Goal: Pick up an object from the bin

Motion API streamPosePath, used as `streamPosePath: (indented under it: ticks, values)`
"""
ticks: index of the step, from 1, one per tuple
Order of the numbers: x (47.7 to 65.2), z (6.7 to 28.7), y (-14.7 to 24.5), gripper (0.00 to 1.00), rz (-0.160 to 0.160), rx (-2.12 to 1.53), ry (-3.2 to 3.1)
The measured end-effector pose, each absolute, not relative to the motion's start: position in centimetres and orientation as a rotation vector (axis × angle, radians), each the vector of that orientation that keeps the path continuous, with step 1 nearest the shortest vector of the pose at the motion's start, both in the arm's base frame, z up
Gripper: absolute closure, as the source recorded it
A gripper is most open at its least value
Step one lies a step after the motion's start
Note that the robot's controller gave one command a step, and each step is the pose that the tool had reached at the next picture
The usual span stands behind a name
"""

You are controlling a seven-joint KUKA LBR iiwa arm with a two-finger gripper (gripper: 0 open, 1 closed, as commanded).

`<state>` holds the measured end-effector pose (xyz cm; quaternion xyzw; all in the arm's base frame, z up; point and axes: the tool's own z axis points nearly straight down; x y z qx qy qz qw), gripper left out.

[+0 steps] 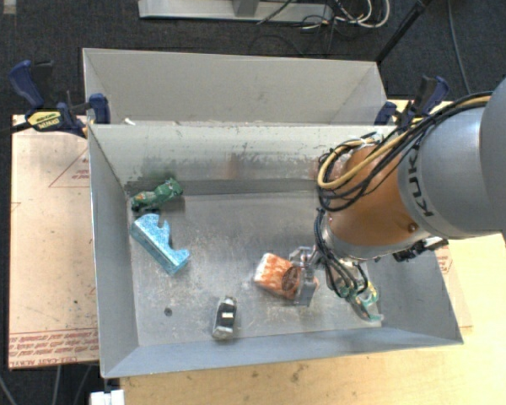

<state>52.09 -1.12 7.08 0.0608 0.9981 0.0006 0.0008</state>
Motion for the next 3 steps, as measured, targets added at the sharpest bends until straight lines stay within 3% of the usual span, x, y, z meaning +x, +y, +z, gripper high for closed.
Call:
streamPosePath:
  ticks: [2, 3]
  values:
    - [52.0, 7.4, -1.1, 1.00, 0.002, 0.192, 3.137]
    - [51.9, 9.1, -1.1, 1.00, 0.002, 0.191, 3.139]
